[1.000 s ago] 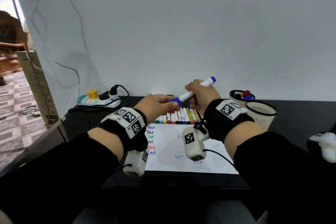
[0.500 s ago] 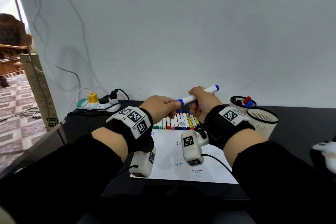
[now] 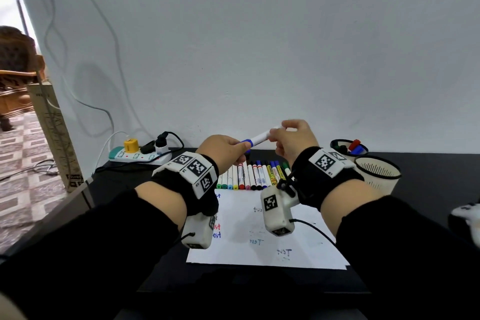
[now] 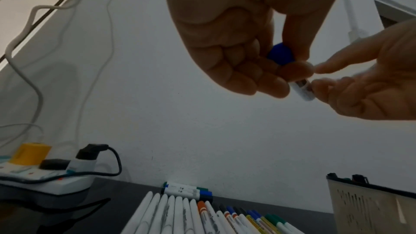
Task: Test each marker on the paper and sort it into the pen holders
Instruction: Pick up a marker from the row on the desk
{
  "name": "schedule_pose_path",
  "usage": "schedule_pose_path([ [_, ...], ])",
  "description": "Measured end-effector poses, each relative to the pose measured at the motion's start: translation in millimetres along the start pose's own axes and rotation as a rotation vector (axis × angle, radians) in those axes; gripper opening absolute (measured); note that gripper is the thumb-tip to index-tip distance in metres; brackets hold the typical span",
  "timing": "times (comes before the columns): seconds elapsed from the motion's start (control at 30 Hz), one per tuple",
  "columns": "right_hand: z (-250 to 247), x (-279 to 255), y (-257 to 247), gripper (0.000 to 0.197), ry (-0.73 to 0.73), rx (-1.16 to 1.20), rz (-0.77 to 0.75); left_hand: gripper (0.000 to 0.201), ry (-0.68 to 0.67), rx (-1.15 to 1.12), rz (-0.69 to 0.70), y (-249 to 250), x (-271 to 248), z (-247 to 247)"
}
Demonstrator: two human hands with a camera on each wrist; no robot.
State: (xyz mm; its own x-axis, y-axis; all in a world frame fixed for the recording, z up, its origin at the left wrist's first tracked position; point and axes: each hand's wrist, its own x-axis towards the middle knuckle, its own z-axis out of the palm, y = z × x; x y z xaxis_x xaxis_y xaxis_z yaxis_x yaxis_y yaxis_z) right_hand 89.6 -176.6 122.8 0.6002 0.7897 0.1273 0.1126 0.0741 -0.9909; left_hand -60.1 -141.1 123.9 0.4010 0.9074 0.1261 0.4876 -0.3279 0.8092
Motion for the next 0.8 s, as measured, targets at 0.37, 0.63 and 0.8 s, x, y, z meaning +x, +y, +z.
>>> schedule_pose_path([
  [0.37, -17.3, 27.4, -0.6, 0.018, -0.143, -1.106, -0.346, 0.039, -0.13, 0.468, 0.154, 31.0, 26.3, 15.6],
  [0.63, -86.0, 71.4, 6.3, 0.023, 0.066, -0.918, -0.067, 0.064, -0.481, 0.78, 0.189, 28.6, 61.1, 91.5],
  [0.8, -126.6, 92.1, 14.1, 0.027, 0.195, -0.794, 0.005, 0.077, -0.668, 0.984, 0.265, 19.1, 75.4, 146.5],
])
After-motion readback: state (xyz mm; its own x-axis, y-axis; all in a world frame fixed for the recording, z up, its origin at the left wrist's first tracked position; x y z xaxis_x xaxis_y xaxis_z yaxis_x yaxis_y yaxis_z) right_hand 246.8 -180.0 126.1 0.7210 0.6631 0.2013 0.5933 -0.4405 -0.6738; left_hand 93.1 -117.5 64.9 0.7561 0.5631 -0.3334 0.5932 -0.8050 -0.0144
